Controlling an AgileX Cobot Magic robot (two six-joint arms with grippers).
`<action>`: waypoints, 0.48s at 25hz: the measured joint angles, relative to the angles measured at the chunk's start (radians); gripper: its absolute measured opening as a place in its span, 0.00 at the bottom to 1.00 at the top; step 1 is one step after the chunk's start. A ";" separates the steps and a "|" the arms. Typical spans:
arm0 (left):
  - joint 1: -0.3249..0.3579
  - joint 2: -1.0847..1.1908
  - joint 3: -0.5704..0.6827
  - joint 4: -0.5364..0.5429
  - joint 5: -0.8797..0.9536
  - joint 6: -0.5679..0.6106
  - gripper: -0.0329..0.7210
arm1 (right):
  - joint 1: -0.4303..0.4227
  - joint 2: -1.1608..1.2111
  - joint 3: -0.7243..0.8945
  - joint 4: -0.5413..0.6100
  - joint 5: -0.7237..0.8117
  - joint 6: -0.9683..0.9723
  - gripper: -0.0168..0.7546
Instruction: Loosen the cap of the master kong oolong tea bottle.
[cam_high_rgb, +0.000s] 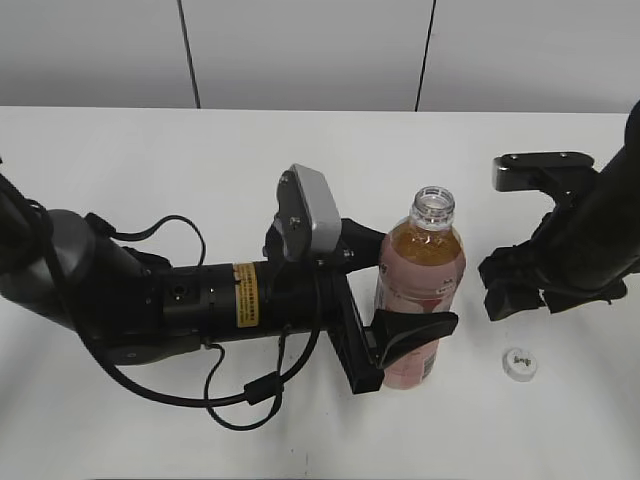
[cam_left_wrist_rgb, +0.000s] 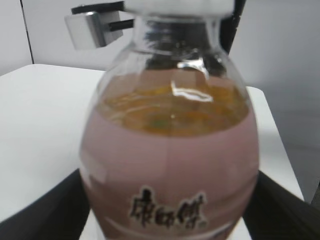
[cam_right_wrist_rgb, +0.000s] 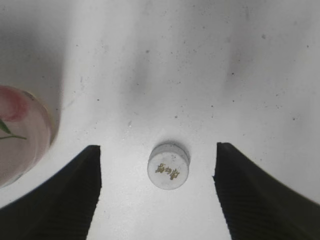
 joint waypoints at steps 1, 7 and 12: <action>0.000 0.000 0.000 -0.001 -0.001 0.000 0.78 | 0.000 -0.009 0.000 0.000 0.001 0.000 0.71; 0.000 0.000 0.000 0.010 -0.004 -0.003 0.79 | 0.000 -0.045 0.000 0.000 0.026 0.000 0.71; 0.017 0.000 0.000 0.062 -0.007 -0.005 0.79 | 0.000 -0.074 0.000 -0.003 0.046 0.000 0.71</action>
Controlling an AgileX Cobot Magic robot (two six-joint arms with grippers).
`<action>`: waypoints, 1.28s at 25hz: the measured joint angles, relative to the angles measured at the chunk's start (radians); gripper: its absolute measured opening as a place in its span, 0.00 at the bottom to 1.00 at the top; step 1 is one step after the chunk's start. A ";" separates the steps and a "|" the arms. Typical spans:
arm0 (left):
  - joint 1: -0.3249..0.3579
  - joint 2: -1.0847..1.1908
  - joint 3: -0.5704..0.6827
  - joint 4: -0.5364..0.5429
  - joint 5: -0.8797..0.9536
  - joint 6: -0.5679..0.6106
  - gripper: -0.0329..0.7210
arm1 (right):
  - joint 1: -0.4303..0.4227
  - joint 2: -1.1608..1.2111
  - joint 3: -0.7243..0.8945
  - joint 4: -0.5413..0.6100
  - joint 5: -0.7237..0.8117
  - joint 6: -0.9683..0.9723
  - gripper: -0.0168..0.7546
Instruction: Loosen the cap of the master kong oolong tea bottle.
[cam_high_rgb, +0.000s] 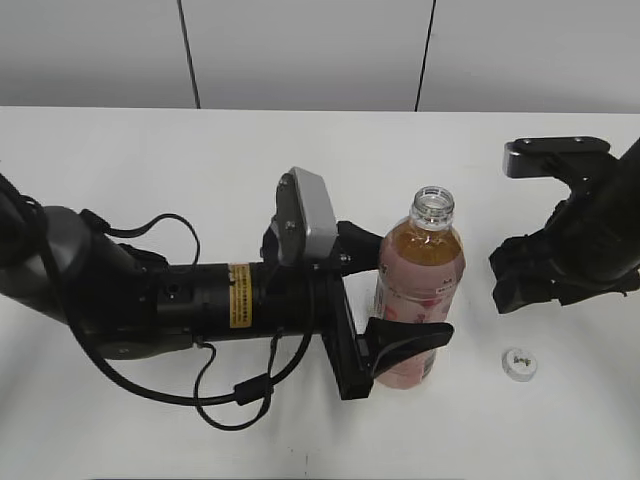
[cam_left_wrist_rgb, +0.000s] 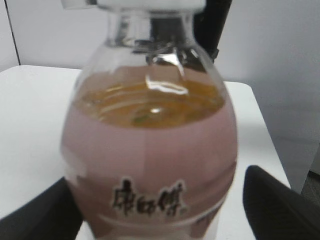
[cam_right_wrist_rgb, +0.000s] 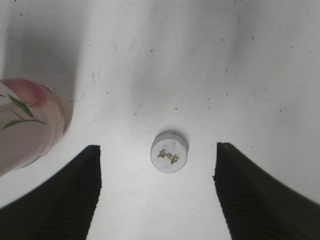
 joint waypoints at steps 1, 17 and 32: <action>0.013 0.000 0.000 0.019 -0.005 -0.006 0.79 | 0.000 -0.003 0.001 0.000 0.002 0.000 0.71; 0.193 -0.169 0.000 0.477 0.042 -0.140 0.73 | 0.000 -0.014 0.001 -0.002 0.004 0.000 0.71; 0.261 -0.323 0.000 0.500 0.748 -0.582 0.52 | 0.000 -0.015 0.001 -0.002 0.018 0.000 0.71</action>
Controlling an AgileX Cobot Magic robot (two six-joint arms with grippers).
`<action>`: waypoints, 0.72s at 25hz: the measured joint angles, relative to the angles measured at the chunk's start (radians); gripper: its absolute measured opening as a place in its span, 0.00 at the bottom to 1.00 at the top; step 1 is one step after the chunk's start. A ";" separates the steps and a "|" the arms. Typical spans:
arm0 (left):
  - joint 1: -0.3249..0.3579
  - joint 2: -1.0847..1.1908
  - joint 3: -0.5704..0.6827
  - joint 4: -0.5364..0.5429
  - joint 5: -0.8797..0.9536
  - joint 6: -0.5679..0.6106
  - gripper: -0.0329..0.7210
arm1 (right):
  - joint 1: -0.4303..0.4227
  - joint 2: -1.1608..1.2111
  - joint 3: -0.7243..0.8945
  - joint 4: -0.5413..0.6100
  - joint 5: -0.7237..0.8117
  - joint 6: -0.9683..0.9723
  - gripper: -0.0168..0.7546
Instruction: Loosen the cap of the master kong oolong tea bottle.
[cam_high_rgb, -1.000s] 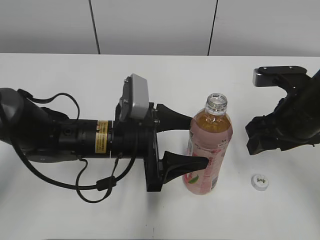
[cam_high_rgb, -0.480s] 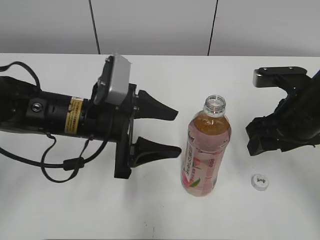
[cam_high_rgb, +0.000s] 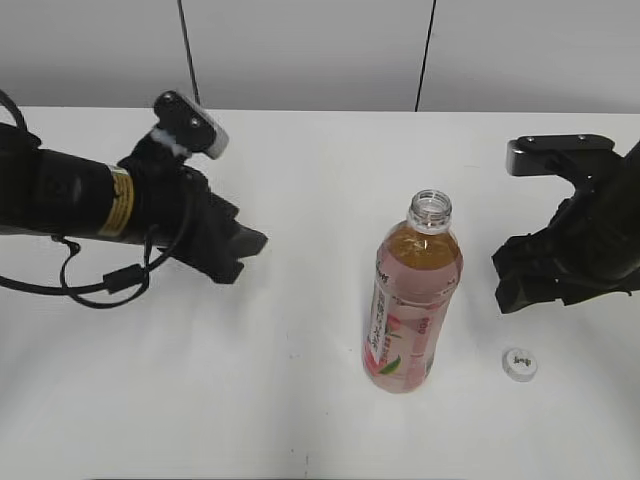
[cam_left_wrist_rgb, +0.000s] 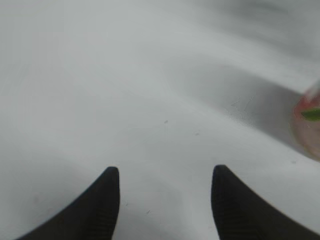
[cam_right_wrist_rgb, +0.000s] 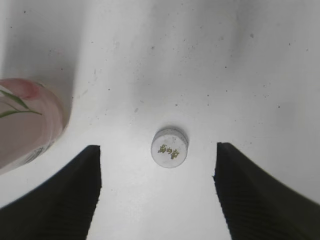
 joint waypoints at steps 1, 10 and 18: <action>0.006 -0.010 0.000 -0.002 0.051 -0.059 0.52 | 0.000 0.000 0.000 0.000 0.000 0.000 0.71; 0.239 -0.126 0.001 0.158 -0.134 -0.621 0.52 | 0.000 -0.001 0.000 -0.014 0.002 0.000 0.71; 0.299 -0.229 0.020 0.473 -0.125 -0.551 0.48 | 0.000 -0.001 0.000 -0.014 -0.006 0.000 0.71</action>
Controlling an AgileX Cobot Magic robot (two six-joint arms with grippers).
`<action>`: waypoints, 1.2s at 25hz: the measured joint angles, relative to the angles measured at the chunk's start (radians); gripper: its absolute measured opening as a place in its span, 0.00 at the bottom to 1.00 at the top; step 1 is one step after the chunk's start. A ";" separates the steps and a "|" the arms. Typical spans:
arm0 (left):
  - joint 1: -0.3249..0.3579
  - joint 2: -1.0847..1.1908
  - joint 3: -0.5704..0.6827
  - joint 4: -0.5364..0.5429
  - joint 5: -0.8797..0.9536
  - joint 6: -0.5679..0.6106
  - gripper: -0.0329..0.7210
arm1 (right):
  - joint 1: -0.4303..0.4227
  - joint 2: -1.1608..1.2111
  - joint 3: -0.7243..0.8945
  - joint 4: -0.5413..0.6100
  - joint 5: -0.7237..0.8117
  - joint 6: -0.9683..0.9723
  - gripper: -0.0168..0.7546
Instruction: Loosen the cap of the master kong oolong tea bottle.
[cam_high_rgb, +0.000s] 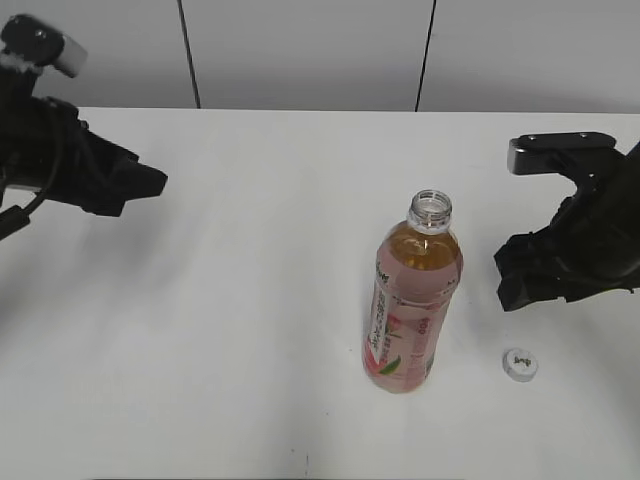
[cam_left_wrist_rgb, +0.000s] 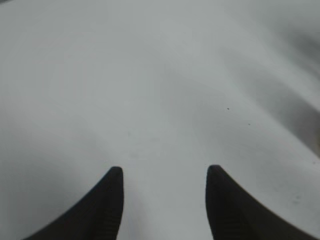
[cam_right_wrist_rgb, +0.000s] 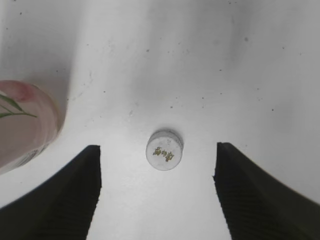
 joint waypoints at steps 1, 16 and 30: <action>-0.014 -0.020 0.000 0.001 0.034 0.036 0.47 | 0.000 0.000 0.000 0.000 -0.003 0.000 0.71; -0.202 -0.099 0.000 -0.381 0.915 0.519 0.45 | 0.000 0.000 0.000 0.008 -0.011 0.000 0.71; -0.087 -0.592 0.040 -1.518 1.108 1.179 0.42 | 0.000 -0.034 0.001 0.007 0.048 -0.031 0.71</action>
